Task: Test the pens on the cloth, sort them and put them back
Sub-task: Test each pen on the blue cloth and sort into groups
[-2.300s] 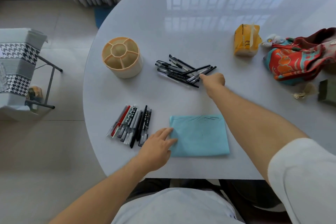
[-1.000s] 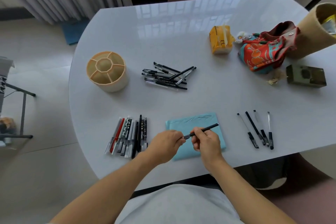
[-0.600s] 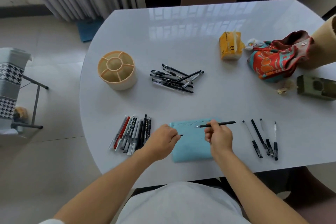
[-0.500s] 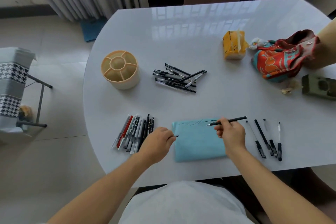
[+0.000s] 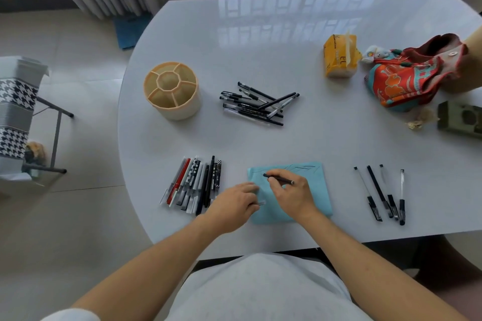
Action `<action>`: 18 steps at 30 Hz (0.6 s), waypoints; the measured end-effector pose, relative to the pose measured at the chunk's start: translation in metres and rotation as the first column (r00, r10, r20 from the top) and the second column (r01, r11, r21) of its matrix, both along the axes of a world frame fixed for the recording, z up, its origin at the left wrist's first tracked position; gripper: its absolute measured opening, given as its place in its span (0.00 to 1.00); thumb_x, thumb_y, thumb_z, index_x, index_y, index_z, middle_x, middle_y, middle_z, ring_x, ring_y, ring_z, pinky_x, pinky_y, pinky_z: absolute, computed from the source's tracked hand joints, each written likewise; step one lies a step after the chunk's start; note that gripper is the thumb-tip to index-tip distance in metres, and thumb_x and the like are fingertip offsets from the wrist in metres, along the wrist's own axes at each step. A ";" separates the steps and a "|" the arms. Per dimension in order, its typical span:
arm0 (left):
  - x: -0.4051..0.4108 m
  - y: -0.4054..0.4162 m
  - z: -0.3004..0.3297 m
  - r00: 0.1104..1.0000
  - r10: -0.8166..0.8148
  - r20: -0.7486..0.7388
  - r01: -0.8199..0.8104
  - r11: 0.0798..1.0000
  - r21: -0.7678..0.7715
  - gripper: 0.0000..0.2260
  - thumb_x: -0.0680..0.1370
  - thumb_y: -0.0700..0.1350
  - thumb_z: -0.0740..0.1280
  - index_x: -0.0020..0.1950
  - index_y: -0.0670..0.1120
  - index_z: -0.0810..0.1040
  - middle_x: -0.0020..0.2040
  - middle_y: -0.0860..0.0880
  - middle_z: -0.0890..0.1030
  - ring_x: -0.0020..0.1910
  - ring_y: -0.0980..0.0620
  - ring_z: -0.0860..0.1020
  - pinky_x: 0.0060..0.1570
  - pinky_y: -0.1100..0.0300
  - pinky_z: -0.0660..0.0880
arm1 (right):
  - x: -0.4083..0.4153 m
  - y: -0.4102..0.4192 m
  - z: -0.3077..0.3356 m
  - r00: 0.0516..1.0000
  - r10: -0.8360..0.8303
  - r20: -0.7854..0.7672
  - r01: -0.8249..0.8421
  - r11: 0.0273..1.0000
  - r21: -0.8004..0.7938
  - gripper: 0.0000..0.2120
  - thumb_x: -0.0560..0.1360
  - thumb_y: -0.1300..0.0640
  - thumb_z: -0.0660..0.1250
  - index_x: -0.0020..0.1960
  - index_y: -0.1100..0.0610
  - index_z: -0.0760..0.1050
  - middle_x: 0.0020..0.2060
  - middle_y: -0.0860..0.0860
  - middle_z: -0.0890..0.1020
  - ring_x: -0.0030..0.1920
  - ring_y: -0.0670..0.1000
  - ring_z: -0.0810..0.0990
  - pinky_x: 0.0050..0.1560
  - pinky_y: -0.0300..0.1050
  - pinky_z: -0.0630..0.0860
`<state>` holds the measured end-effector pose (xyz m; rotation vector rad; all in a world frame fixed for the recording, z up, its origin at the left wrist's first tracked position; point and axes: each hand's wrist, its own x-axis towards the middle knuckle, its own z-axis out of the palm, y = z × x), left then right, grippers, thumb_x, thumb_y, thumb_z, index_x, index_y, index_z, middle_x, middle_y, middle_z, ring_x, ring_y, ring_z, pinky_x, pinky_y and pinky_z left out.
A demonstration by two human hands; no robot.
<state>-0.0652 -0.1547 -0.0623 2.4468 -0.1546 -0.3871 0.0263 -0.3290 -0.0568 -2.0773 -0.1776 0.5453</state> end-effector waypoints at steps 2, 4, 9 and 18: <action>0.000 0.000 -0.001 1.000 0.014 -0.017 -0.014 1.000 0.001 0.12 0.82 0.50 0.63 0.53 0.45 0.84 0.69 0.49 0.77 0.72 0.52 0.70 0.71 0.55 0.67 | 0.001 0.000 0.000 1.000 0.002 0.026 -0.001 1.000 -0.024 0.08 0.77 0.62 0.70 0.49 0.52 0.86 0.43 0.40 0.87 0.46 0.41 0.85 0.53 0.40 0.81; 0.000 -0.001 -0.002 0.999 0.015 -0.033 -0.015 1.000 0.006 0.13 0.82 0.51 0.63 0.54 0.45 0.84 0.71 0.50 0.75 0.73 0.53 0.69 0.72 0.55 0.65 | 0.004 0.000 0.000 0.997 -0.044 0.069 0.047 0.998 -0.042 0.07 0.77 0.62 0.70 0.48 0.53 0.85 0.42 0.43 0.87 0.44 0.42 0.85 0.51 0.43 0.81; 0.000 0.000 -0.002 0.997 0.022 -0.068 -0.022 1.000 -0.001 0.12 0.82 0.50 0.63 0.53 0.45 0.83 0.71 0.51 0.75 0.74 0.54 0.68 0.72 0.56 0.65 | 0.015 -0.006 0.004 0.983 -0.180 0.036 0.182 0.983 -0.041 0.05 0.77 0.62 0.69 0.48 0.54 0.83 0.39 0.48 0.86 0.41 0.47 0.85 0.48 0.46 0.81; 0.006 0.000 0.004 0.988 0.126 -0.092 -0.132 0.990 -0.059 0.12 0.82 0.51 0.61 0.50 0.47 0.80 0.65 0.52 0.79 0.59 0.53 0.77 0.56 0.57 0.73 | 0.000 -0.018 0.032 0.912 -0.234 -0.337 0.337 0.896 0.290 0.03 0.75 0.66 0.67 0.43 0.62 0.77 0.33 0.58 0.83 0.36 0.55 0.84 0.36 0.47 0.81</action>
